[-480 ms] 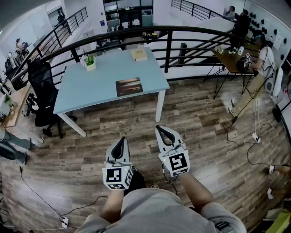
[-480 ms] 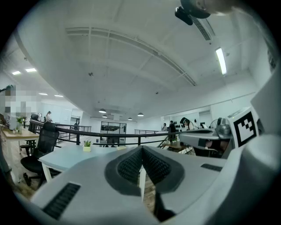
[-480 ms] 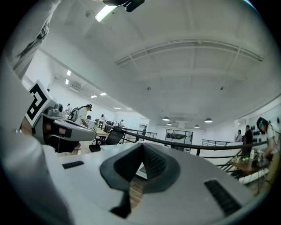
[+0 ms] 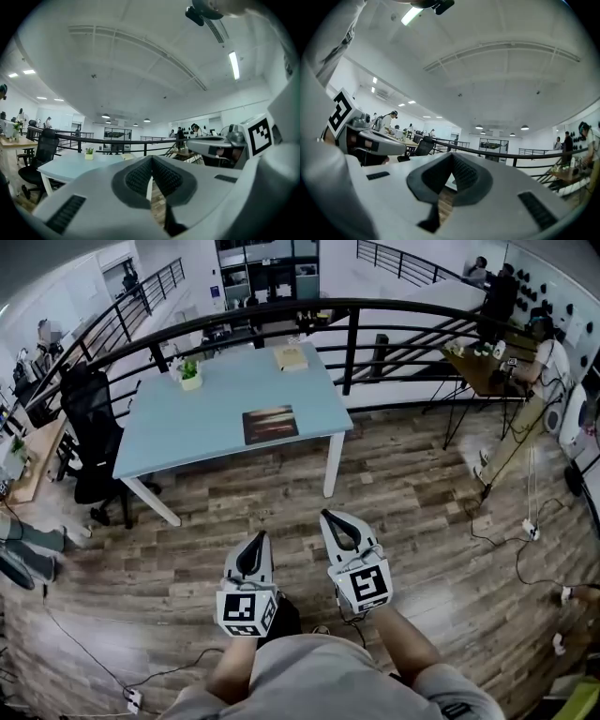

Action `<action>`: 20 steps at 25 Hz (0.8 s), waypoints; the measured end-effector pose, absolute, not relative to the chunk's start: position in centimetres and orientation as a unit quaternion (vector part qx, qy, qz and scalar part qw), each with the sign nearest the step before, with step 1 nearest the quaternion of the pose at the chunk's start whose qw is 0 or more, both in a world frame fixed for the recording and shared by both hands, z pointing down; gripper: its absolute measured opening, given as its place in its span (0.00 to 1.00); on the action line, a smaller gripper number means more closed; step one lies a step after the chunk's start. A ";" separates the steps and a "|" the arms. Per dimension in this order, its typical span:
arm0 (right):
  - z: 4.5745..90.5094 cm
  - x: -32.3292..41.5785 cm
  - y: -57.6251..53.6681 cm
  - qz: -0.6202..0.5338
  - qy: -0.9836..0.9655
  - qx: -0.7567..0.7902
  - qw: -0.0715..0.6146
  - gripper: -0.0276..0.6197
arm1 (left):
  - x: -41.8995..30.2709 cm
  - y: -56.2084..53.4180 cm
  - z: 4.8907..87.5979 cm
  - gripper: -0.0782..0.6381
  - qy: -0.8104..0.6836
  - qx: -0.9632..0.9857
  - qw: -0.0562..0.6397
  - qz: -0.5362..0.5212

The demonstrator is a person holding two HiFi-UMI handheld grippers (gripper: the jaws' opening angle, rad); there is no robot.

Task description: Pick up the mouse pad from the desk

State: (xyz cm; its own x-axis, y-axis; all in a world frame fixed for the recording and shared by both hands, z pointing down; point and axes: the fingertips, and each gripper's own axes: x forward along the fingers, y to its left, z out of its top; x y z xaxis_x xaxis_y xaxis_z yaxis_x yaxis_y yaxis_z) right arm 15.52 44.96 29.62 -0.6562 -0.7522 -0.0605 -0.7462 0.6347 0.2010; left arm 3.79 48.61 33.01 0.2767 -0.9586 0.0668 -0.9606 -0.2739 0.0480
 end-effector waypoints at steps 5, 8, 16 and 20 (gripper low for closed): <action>31.2 15.1 44.7 -0.093 -0.907 0.410 0.026 0.05 | 4.4 48.4 34.4 0.13 -0.588 0.807 0.043 0.026; 32.1 14.7 44.5 -0.090 -0.908 0.407 0.043 0.05 | 3.8 48.2 35.2 0.13 -0.592 0.804 0.051 0.032; 33.6 13.3 42.8 -0.064 -0.914 0.397 0.063 0.09 | 2.5 46.2 35.9 0.16 -0.597 0.799 0.059 0.038; 33.9 11.8 40.5 -0.071 -0.919 0.382 0.064 0.09 | 1.9 43.7 36.5 0.17 -0.597 0.798 0.068 0.046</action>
